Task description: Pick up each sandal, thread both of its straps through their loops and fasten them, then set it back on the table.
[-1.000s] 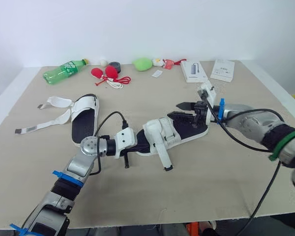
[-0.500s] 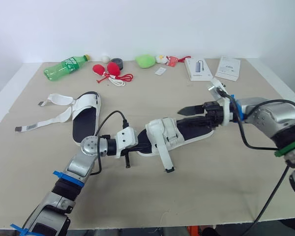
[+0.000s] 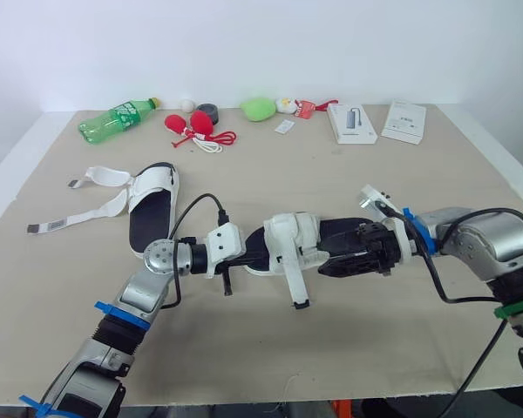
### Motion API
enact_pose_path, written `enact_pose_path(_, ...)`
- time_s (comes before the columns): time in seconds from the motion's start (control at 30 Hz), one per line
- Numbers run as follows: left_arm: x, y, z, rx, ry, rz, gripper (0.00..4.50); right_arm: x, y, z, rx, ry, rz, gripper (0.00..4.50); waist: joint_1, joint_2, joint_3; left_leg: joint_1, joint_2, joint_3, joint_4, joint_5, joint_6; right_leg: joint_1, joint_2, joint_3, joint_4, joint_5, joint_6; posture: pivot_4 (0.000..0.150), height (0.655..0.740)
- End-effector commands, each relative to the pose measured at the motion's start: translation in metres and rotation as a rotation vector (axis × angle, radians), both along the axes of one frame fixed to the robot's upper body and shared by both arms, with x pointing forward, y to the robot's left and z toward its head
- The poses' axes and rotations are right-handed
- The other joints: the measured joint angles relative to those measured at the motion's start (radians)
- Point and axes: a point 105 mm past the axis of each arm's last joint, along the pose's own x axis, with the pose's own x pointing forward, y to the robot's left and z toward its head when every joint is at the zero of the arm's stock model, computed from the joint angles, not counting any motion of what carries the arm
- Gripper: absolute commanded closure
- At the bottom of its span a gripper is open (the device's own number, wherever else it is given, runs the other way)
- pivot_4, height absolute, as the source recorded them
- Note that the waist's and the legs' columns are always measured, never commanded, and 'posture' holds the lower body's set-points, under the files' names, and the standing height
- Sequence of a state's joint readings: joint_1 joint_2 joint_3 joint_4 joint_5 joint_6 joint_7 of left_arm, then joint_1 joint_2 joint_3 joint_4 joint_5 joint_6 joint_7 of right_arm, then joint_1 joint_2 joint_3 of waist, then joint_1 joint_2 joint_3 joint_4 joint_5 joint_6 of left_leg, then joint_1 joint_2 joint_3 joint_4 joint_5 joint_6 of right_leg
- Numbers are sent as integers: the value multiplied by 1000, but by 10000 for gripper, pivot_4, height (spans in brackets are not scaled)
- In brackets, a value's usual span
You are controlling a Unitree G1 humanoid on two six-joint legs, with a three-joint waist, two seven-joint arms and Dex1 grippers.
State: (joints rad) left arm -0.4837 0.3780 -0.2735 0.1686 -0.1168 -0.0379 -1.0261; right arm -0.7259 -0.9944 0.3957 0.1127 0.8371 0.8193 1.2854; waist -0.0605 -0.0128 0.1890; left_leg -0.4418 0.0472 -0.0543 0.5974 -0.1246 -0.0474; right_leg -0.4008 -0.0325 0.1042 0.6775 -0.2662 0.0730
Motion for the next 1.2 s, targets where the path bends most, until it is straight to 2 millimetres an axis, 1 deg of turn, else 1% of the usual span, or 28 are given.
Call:
enact_pose_path(0.03, -2, 4, -6, 30, 7, 5, 45000, -17, 16, -6, 19, 61, 58, 85, 0, -1, 0, 0, 0, 0, 0, -1, -1, 0, 0, 0, 0, 0, 0, 1500, 7400)
enact_pose_path(0.17, -5, 3, -10, 40, 17, -1, 45000, -11, 15, 5, 39, 0, 52, 85, -6, -1, 0, 0, 0, 0, 0, -1, -1, 0, 1, 0, 0, 0, 0, 1500, 7400)
enact_pose_path(0.27, -7, 3, -13, 47, 21, -4, 45000, -2, 4, 21, 53, -26, 28, 85, -6, -1, 0, 0, 0, 0, 0, -1, -1, 0, 1, 1, 0, 0, 0, 1500, 7400)
enact_pose_path(0.37, -8, 3, -13, 48, 23, -6, 45000, 0, -6, 29, 43, -19, 23, 85, -6, -1, 0, 0, 0, 0, 1, -1, -2, 0, 1, 1, 0, 0, 0, 1500, 7400)
enact_pose_path(0.5, -8, 3, -14, 51, 24, -6, 45000, -14, -18, 36, 36, 53, 72, 85, -4, -1, 0, 0, 0, 0, 0, -1, -2, 0, 1, 1, 0, -1, -1, 1500, 7400)
enact_pose_path(0.63, -9, 3, -15, 53, 28, -6, 45000, -31, -13, 42, 51, 120, 130, 85, -1, -1, 0, 0, 0, 0, 0, -2, -3, 0, 1, 1, 0, -2, 0, 1500, 7400)
enact_pose_path(0.7, -9, 1, -16, 52, 30, -10, 45000, -37, -3, 36, 51, 136, 140, 85, 0, -1, 0, 0, 0, 0, 0, -2, -3, 0, 1, 1, 0, -2, 0, 1500, 7400)
enact_pose_path(0.77, -10, 0, -16, 50, 31, -14, 45000, -39, 5, 19, 20, 139, 117, 85, 0, -2, -1, 0, 0, 0, 0, -2, -4, 0, 1, 1, 0, -2, 0, 1500, 7400)
enact_pose_path(0.83, -9, -1, -15, 50, 31, -15, 45000, -35, 11, 1, -13, 99, 70, 85, 2, -2, -1, 0, 0, 0, 1, -2, -4, 0, 1, 1, 0, -2, 0, 1500, 7400)
enact_pose_path(0.93, -9, -2, -15, 47, 29, -14, 45000, -31, 19, -15, -30, 73, 25, 85, 5, -3, -1, -1, 0, 0, 2, -3, -4, 0, 0, 1, 0, -1, 1, 1500, 7400)
enact_pose_path(1.03, -9, -2, -15, 45, 28, -14, 45000, -28, 26, -23, -33, 68, -1, 85, 6, -3, -1, -1, 0, 0, 2, -2, -4, 0, 0, 1, 0, -1, 1, 1500, 7400)
enact_pose_path(1.2, -10, -1, -15, 44, 28, -10, 45000, -28, 39, -23, -4, 82, -13, 85, 7, -3, -1, -1, 0, 0, 2, -2, -4, 0, 0, 1, 0, -1, 1, 1500, 7400)
